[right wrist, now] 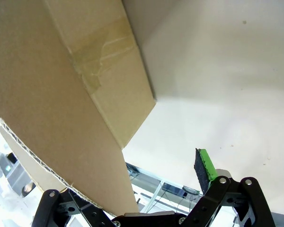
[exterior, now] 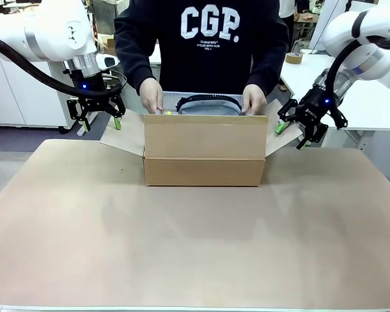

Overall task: Pack the gift set into the box.
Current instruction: Lift both hands away from the flaps of the Package Box.

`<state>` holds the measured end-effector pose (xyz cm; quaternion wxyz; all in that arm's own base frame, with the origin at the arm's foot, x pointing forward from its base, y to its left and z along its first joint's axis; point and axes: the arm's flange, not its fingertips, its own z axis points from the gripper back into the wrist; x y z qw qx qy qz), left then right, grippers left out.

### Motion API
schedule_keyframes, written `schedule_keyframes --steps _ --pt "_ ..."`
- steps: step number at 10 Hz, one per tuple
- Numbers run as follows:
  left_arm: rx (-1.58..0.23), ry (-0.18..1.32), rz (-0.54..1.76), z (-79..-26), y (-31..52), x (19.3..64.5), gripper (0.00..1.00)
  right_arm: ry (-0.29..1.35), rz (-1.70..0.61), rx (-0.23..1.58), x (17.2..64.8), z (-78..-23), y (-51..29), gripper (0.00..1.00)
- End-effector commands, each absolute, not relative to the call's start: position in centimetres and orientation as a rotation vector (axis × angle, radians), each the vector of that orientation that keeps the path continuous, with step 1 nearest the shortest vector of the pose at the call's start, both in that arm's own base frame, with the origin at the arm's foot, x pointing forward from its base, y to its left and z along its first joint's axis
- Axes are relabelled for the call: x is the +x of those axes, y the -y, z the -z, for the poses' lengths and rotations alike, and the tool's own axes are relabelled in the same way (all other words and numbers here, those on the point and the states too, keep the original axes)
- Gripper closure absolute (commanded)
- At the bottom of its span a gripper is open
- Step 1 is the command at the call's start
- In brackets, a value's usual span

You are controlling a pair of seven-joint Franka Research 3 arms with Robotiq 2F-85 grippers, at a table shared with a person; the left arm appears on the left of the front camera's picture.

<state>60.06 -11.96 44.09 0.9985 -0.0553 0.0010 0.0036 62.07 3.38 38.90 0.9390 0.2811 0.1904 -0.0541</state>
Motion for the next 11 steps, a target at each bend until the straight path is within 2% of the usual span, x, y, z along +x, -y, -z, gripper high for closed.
schedule_keyframes --steps 1,11 --pt "-0.092 0.006 -0.023 -44.19 11.85 60.03 0.0 -0.392 0.104 0.565 62.0 -38.99 -3.41 0.0" --pt "-0.092 0.006 -0.023 -44.19 11.85 60.03 0.0 -0.392 0.104 0.565 62.0 -38.99 -3.41 0.0"
